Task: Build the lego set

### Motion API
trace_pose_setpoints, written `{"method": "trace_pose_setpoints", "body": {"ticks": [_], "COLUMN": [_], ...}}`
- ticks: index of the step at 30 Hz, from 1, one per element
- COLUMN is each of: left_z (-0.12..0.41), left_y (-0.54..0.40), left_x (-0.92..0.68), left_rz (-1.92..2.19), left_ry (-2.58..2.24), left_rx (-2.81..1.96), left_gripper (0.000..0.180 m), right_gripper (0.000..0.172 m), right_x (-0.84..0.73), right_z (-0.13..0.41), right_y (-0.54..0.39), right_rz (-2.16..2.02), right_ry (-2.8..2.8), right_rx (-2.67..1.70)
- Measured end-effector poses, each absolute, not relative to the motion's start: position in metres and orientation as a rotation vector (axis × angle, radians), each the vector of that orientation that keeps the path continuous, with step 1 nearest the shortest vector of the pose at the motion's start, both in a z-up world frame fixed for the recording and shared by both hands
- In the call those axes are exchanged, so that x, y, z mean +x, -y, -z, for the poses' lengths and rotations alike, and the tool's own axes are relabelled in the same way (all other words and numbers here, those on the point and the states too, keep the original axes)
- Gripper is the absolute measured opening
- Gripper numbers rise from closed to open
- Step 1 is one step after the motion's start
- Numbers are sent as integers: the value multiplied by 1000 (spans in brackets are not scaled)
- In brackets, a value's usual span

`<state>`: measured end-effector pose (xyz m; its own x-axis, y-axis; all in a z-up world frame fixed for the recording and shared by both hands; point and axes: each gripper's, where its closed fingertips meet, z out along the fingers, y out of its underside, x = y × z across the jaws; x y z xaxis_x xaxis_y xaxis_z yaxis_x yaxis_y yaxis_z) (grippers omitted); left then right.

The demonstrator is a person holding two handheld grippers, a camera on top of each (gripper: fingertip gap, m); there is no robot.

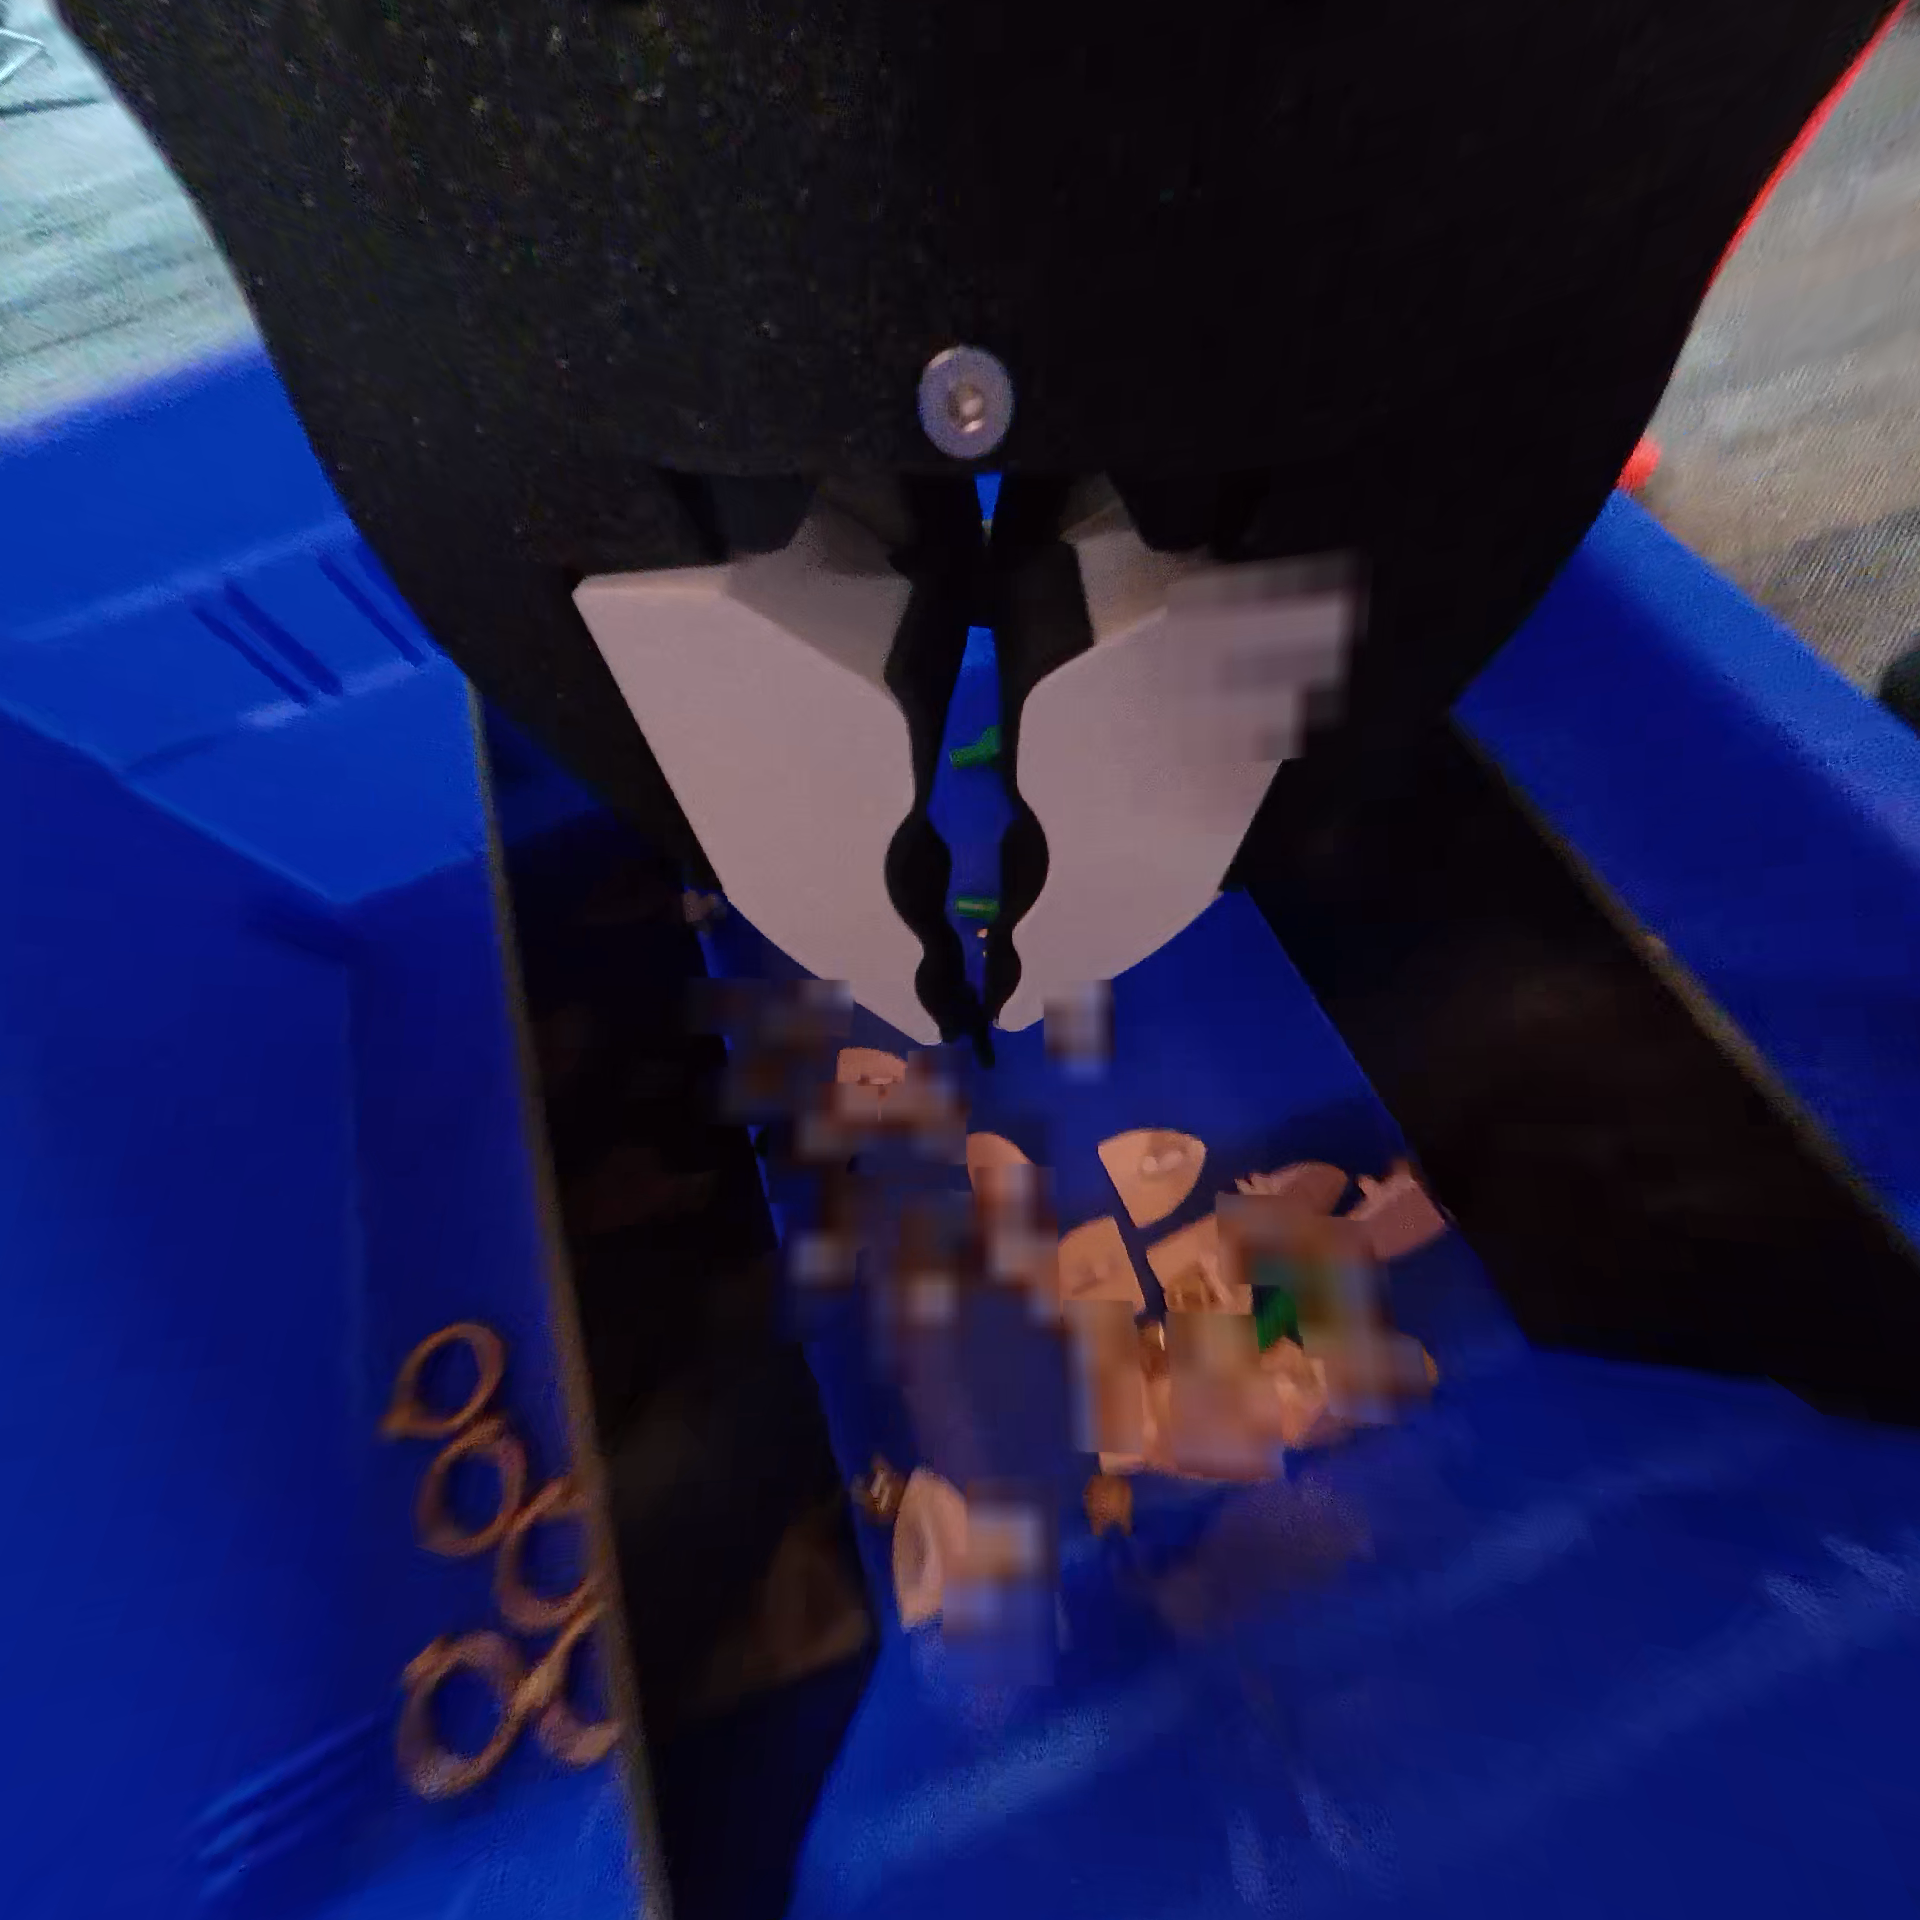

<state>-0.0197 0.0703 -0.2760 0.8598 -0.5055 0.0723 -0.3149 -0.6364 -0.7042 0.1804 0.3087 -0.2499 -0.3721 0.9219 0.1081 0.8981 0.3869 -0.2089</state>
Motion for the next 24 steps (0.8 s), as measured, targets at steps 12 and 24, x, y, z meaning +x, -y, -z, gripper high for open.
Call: {"method": "trace_pose_setpoints", "body": {"ticks": [12, 24], "left_z": [241, 233], "left_y": [-59, -47], "left_x": [-38, -57], "left_rz": [338, 293], "left_ry": [-451, -435], "left_rx": [-2070, -1998], "left_gripper": [1, 1], "right_gripper": [3, 3], "right_x": [74, 0], "right_z": [155, 261], "right_y": [-139, -167], "right_rz": [-529, -399], "right_ry": [1947, 1993], "right_rx": [-1656, -2039]}}
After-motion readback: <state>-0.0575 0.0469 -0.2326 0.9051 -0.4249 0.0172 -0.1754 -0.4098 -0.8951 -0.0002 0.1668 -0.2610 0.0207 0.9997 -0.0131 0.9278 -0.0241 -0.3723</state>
